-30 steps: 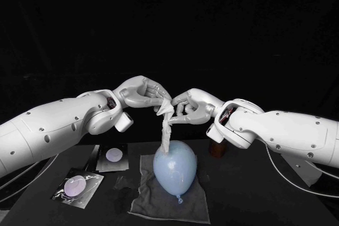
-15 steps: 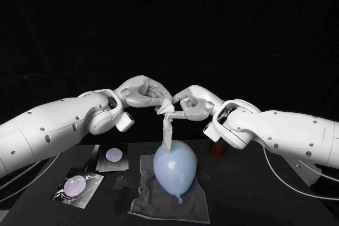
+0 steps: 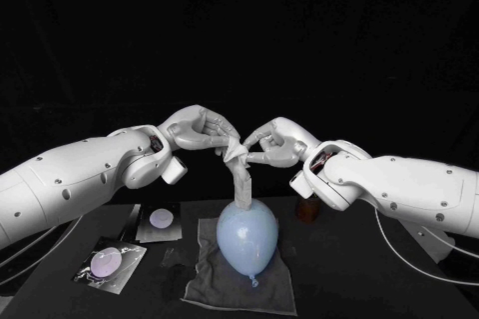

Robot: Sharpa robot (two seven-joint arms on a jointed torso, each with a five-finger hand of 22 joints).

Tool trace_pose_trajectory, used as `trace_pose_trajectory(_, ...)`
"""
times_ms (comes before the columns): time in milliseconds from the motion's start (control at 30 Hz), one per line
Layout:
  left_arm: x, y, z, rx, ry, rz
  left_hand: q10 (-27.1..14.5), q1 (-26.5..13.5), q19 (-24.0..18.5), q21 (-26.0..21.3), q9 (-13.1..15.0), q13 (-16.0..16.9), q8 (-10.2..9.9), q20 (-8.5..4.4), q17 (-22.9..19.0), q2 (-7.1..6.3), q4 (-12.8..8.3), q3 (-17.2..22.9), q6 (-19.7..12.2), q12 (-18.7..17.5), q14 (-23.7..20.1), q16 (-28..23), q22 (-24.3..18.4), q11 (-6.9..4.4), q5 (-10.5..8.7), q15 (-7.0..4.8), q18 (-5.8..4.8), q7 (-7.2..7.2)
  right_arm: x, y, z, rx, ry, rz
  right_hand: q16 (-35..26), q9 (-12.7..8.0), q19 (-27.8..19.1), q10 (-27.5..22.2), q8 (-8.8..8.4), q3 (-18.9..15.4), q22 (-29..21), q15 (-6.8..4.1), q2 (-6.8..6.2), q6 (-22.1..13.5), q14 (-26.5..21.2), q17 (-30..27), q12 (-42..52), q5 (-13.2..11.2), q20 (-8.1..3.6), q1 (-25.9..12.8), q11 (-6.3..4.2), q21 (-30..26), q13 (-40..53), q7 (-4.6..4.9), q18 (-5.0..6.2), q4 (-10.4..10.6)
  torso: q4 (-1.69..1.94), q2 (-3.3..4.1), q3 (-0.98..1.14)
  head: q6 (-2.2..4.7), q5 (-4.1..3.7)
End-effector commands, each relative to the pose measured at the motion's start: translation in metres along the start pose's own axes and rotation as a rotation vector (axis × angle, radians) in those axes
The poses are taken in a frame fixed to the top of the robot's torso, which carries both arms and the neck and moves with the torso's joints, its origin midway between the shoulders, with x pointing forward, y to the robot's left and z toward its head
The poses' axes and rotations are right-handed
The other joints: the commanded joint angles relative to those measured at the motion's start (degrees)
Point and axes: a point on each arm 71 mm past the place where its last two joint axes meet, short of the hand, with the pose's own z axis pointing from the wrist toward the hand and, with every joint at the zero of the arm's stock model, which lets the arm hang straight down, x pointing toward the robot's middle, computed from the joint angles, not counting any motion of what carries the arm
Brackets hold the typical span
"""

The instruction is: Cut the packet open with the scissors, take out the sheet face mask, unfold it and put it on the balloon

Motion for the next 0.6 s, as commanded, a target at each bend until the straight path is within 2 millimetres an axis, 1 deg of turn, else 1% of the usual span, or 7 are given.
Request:
trace_pose_trajectory(33, -0.005, -0.001, -0.001, 0.000, -0.033, 0.007, 0.23, 0.04, -0.01, 0.39, 3.39, 0.18, 0.33, 0.01, 0.28, 0.55, 0.06, -0.44, 0.11, 0.48, 0.44, 0.31, 0.12, -0.17, 0.31, 0.02, 0.69, -0.20, -0.002, -0.001, -0.001, 0.012, -0.019, -0.008, 0.29, 0.18, 0.54, 4.24, 0.44, 0.06, 11.00, -0.47, 0.20, 0.09, 6.06, 15.07, 0.62, 0.03, -0.42, 0.02, -2.91, 0.49, 5.78, -0.57, -1.18, 0.13, -0.03, -0.01, 0.01, -0.02, -0.03)
trace_pose_trajectory(200, -0.010, 0.002, -0.004, -0.011, -0.051, 0.014, 0.16, 0.08, 0.07, 0.45, 3.44, 0.30, 0.34, -0.01, 0.60, 0.58, 0.09, -0.49, 0.08, 0.62, 0.71, 0.42, 0.14, -0.17, 0.32, 0.01, 0.70, -0.21, -0.005, -0.002, -0.004, 0.019, -0.032, -0.014, 0.29, 0.64, 0.97, 5.59, 1.38, 0.59, 11.30, -0.72, 0.37, -0.13, 6.06, 15.07, 2.21, 0.03, -0.71, 0.26, -3.14, 1.76, 7.54, -0.73, -1.41, 0.20, 0.02, 0.01, 0.06, -0.02, -0.09)
trace_pose_trajectory(500, -0.017, 0.004, -0.009, -0.030, -0.072, 0.026, 0.01, 0.21, 0.25, 0.59, 3.54, 0.50, 0.37, -0.05, 1.13, 0.60, 0.10, -0.58, 0.05, 0.87, 1.21, 0.60, 0.18, -0.17, 0.32, -0.01, 0.73, -0.22, -0.013, -0.007, -0.009, 0.041, -0.075, -0.032, 0.29, 1.37, 1.38, 6.43, 2.68, 1.51, 11.57, -0.81, 0.33, -0.88, 6.06, 15.07, 3.20, 0.04, -0.91, 0.35, -3.16, 2.98, 8.68, -0.69, -1.63, 0.24, -0.03, 0.00, 0.00, 0.03, -0.14)
trace_pose_trajectory(600, -0.019, 0.005, -0.011, -0.037, -0.080, 0.031, -0.05, 0.25, 0.32, 0.64, 3.58, 0.57, 0.37, -0.07, 1.48, 0.61, 0.10, -0.60, 0.04, 0.95, 1.51, 0.68, 0.19, -0.16, 0.32, -0.02, 0.74, -0.21, -0.016, -0.008, -0.011, 0.049, -0.085, -0.037, 0.29, 1.37, 1.38, 6.43, 2.68, 1.51, 11.57, -0.81, 0.33, -0.88, 6.06, 15.07, 3.20, 0.04, -0.91, 0.35, -3.16, 2.98, 8.68, -0.69, -1.63, 0.24, -0.01, 0.02, 0.01, -0.02, -0.02)
